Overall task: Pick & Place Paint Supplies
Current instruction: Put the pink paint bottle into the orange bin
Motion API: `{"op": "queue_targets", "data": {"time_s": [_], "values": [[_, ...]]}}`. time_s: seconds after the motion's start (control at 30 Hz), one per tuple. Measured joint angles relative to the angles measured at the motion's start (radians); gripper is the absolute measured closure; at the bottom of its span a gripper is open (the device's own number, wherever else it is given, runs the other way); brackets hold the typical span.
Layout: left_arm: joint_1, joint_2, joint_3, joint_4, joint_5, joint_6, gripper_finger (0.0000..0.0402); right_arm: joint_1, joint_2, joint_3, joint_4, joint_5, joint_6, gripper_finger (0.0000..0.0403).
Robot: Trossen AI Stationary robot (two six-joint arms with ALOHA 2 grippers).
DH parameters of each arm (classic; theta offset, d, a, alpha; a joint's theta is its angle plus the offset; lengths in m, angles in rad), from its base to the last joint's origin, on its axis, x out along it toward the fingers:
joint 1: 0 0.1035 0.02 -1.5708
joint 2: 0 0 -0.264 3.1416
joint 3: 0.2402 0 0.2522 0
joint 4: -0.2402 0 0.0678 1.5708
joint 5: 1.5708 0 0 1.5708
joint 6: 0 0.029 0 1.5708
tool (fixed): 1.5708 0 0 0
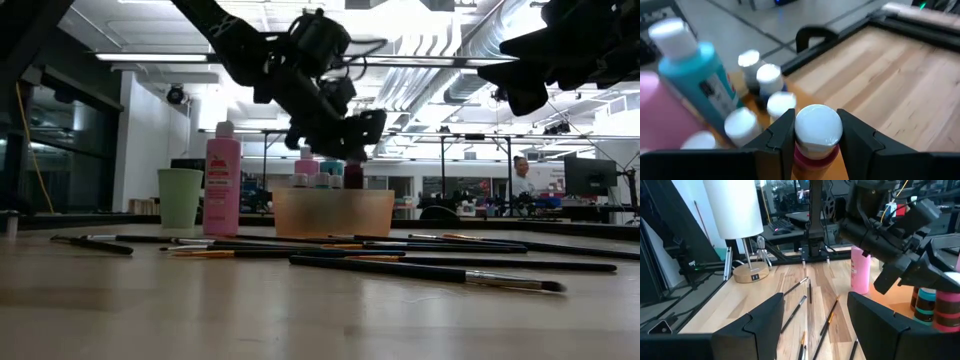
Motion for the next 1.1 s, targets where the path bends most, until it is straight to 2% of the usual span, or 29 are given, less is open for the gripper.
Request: {"op": "queue_targets", "data": {"time_s": [1.1], "values": [[0.016, 0.070, -0.001, -0.012, -0.007, -0.051, 0.0275, 0.000, 0.000, 0.000, 0.000, 0.003, 0.004, 0.0188]]}}
